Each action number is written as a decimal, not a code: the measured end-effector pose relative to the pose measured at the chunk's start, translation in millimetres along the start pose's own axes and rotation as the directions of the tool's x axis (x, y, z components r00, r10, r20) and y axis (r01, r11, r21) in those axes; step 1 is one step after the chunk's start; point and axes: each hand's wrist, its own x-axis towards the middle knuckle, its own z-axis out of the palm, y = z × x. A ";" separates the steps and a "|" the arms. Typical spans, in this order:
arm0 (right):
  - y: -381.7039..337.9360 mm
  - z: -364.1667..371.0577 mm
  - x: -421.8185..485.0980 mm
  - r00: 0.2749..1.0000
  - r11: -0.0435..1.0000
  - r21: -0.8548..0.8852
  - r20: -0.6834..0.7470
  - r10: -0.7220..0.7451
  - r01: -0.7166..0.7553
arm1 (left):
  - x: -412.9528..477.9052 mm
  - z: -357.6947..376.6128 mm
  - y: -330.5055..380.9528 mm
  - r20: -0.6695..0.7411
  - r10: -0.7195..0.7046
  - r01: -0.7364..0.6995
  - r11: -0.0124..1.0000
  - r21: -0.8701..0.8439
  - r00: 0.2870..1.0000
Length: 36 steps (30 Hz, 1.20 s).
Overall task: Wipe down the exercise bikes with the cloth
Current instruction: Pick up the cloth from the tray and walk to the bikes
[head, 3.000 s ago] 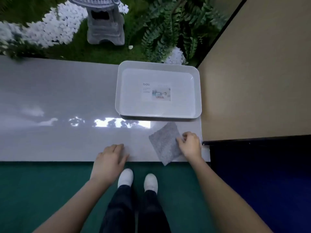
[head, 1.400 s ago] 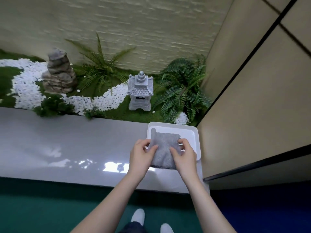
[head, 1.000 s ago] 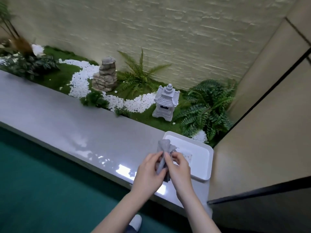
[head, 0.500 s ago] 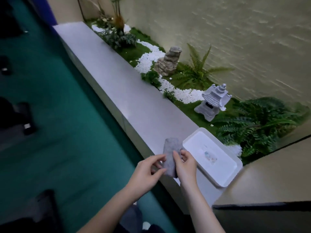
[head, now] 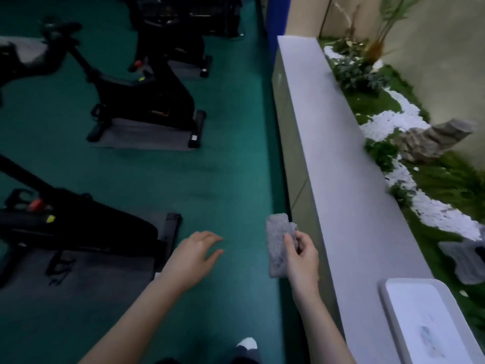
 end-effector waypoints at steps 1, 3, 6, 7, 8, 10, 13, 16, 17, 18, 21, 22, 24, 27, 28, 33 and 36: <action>-2.1 13.7 -5.4 0.999 1.000 -0.005 0.040 -0.006 0.006 | -11.1 -5.1 -12.5 -0.007 -0.028 0.028 0.999 0.035 1.000; -2.5 40.5 -17.4 0.994 1.000 -0.018 0.109 -0.002 0.003 | -34.6 -13.7 -38.6 -0.007 -0.089 0.089 0.992 0.092 0.996; -0.5 77.9 -42.7 0.983 0.999 -0.043 0.182 0.009 -0.001 | -74.4 -23.8 -79.3 0.006 -0.156 0.153 0.979 0.137 0.988; -0.4 89.9 -52.5 0.980 0.999 -0.049 0.200 0.014 -0.004 | -88.0 -26.8 -92.5 -0.002 -0.176 0.174 0.975 0.138 0.984; -1.4 102.1 -63.5 0.976 0.999 -0.052 0.218 0.016 -0.005 | -102.0 -29.9 -105.2 -0.013 -0.200 0.200 0.971 0.133 0.980; -1.9 126.2 -86.2 0.971 0.999 -0.049 0.240 0.018 -0.007 | -129.2 -38.0 -128.4 -0.048 -0.244 0.248 0.961 0.120 0.969; -2.7 161.5 -122.8 0.961 0.997 -0.071 0.276 -0.003 0.023 | -169.4 -52.9 -160.2 -0.070 -0.291 0.298 0.948 0.110 0.954; -5.1 198.8 -159.9 0.943 0.989 -0.115 0.331 -0.046 0.089 | -209.8 -68.2 -192.6 -0.115 -0.348 0.359 0.929 0.089 0.930; -4.2 212.0 -171.1 0.937 0.985 -0.129 0.343 -0.062 0.112 | -222.7 -73.1 -203.3 -0.130 -0.363 0.375 0.923 0.087 0.923; -3.6 225.5 -183.7 0.932 0.981 -0.142 0.354 -0.076 0.133 | -236.8 -78.0 -213.9 -0.135 -0.382 0.394 0.915 0.083 0.914; -1.1 262.7 -217.3 0.915 0.967 -0.168 0.388 -0.114 0.192 | -276.3 -90.0 -244.4 -0.155 -0.432 0.443 0.895 0.044 0.889; -1.2 273.6 -227.5 0.908 0.962 -0.177 0.399 -0.126 0.210 | -288.4 -94.5 -253.0 -0.162 -0.449 0.459 0.888 0.033 0.879; -0.8 293.0 -244.9 0.894 0.951 -0.188 0.423 -0.146 0.244 | -310.8 -102.4 -269.2 -0.181 -0.486 0.496 0.868 0.012 0.855; 1.1 315.7 -263.8 0.876 0.946 -0.193 0.461 -0.145 0.258 | -339.3 -111.3 -289.9 -0.202 -0.552 0.557 0.830 -0.038 0.809; 0.8 321.8 -268.4 0.869 0.946 -0.196 0.476 -0.136 0.256 | -347.3 -113.9 -295.9 -0.206 -0.572 0.574 0.817 -0.055 0.794; -2.5 356.0 -281.1 0.843 0.940 -0.222 0.527 -0.106 0.257 | -376.1 -124.6 -322.2 -0.212 -0.662 0.651 0.748 -0.129 0.719; -3.7 382.8 -282.4 0.825 0.939 -0.242 0.561 -0.070 0.244 | -386.3 -133.2 -341.4 -0.203 -0.709 0.689 0.705 -0.169 0.675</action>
